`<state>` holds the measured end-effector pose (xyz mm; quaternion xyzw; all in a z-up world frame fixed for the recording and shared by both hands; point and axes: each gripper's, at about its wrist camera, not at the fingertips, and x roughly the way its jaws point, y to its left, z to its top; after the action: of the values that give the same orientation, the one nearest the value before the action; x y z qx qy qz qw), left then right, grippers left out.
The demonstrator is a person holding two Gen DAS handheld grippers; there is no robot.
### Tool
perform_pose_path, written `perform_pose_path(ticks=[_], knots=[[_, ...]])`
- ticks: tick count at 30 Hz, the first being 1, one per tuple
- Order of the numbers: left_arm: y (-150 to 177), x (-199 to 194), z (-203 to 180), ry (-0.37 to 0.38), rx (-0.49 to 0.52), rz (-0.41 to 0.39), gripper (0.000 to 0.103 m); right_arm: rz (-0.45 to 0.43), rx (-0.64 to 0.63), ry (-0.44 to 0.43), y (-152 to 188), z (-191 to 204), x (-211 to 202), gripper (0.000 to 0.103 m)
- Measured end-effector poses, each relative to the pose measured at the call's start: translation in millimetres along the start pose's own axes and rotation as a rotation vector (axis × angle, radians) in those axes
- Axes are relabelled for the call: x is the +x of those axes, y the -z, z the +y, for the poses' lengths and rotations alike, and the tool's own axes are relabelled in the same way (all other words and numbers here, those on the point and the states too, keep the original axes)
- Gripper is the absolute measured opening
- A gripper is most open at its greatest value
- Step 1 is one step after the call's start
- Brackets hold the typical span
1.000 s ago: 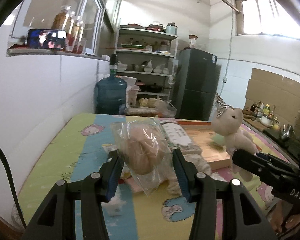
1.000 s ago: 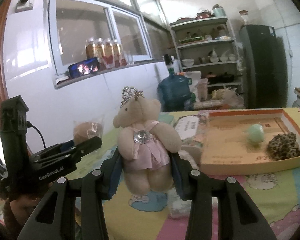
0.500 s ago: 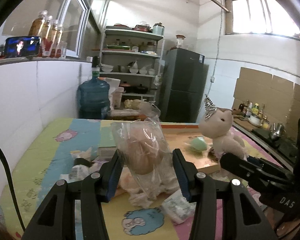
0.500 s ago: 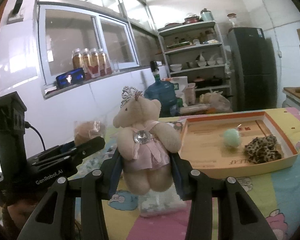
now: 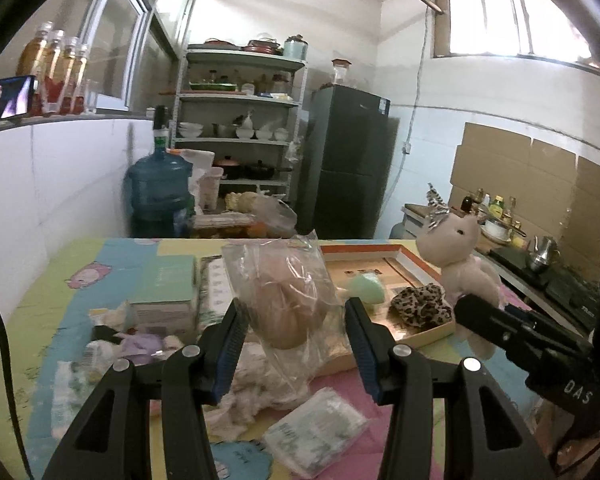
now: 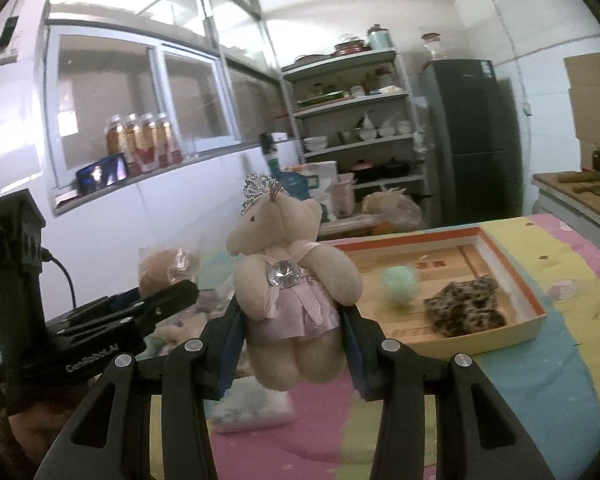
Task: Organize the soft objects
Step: 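Carry the teddy bear and bagged bun with both grippers over the orange-rimmed box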
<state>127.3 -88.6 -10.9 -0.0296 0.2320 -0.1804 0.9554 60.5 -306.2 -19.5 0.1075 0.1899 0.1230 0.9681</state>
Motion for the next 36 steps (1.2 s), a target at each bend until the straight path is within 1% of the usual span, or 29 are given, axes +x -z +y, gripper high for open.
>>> perform_pose_path(ticks=[4,9,14,20,23,28,32,36], knots=[[-4,19,-12,0.028,-0.005,0.016,0.050,-0.013,0.010,0.054,-6,-23,-3,0.046],[-10,45,-28,0.059,-0.018,0.041,0.050,-0.017,0.021,0.100,-15,-50,-1,0.046],[-16,80,-41,0.079,-0.032,0.096,0.050,0.013,0.033,0.124,-23,-77,11,0.046],[-22,118,-49,0.066,-0.046,0.160,0.050,0.064,0.040,0.150,-39,-110,37,0.046],[-25,133,-46,0.056,-0.065,0.193,0.050,0.114,0.041,0.156,-51,-127,59,0.046],[-41,166,-39,0.037,-0.107,0.257,0.050,0.217,0.053,0.141,-64,-148,102,0.046],[-54,197,-37,0.015,-0.106,0.336,0.050,0.315,0.062,0.160,-68,-161,141,0.046],[-57,228,-33,0.009,-0.129,0.426,0.050,0.390,0.032,0.193,-65,-160,167,0.046]])
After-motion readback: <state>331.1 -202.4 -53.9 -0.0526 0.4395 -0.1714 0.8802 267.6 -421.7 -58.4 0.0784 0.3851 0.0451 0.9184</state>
